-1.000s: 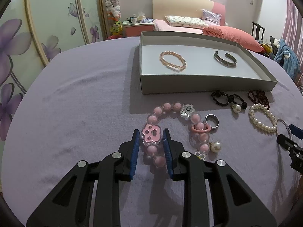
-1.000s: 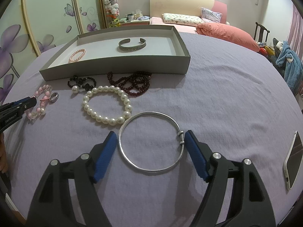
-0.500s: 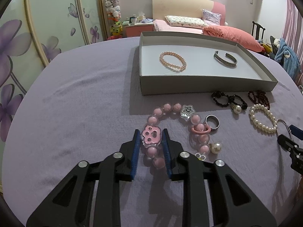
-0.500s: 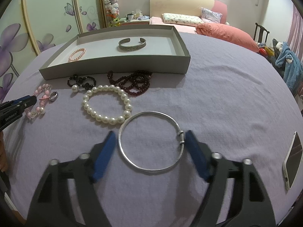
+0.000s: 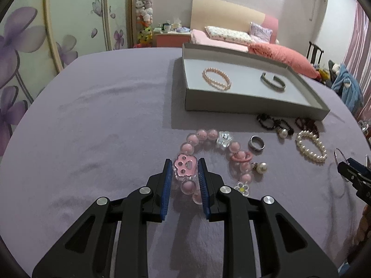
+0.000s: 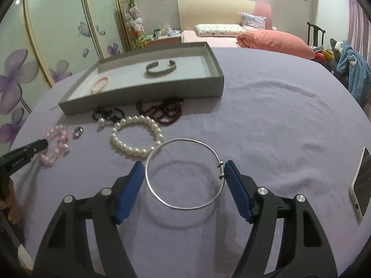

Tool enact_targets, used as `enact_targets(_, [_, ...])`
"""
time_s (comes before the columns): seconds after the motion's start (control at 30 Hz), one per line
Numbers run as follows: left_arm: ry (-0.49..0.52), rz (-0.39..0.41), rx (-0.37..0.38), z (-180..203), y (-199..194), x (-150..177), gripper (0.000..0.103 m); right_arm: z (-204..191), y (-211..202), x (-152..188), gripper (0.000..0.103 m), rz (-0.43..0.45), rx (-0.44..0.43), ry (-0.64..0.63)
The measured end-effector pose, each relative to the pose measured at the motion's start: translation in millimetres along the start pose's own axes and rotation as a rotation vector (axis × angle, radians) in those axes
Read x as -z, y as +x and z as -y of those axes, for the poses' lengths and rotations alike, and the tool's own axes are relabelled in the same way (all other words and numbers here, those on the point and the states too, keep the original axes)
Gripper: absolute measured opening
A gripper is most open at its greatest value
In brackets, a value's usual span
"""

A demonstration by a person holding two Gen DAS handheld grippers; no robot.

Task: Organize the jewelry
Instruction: 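Lift the pink beaded bracelet with the left tool while the right tool lifts the bangle, then lower both pieces into the grey tray, open both tools and withdraw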

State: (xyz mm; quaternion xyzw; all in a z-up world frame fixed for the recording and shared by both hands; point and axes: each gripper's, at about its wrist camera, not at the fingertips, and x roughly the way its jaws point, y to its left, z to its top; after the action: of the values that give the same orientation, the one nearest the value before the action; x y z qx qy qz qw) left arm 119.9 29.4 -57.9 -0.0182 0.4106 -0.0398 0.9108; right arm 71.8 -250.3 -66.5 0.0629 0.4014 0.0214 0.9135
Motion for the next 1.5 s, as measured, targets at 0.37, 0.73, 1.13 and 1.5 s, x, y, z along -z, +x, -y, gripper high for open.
enact_targets(0.37, [-0.015,0.125,0.044,5,-30,0,0.023,-19,-16,-9,0.069,0.083,-0.068,0.005])
enact_targets(0.73, [0.004,0.202,0.055,21,-46,1,0.023,-30,-27,-12,0.069,0.160,-0.099,0.009])
enact_targets(1.13, [0.015,0.267,0.073,38,-55,-2,0.023,-42,-48,-20,0.069,0.303,-0.092,-0.003])
enact_targets(1.5, [0.010,0.323,0.069,44,-63,-11,0.023,-49,-56,-29,0.069,0.386,-0.059,-0.024])
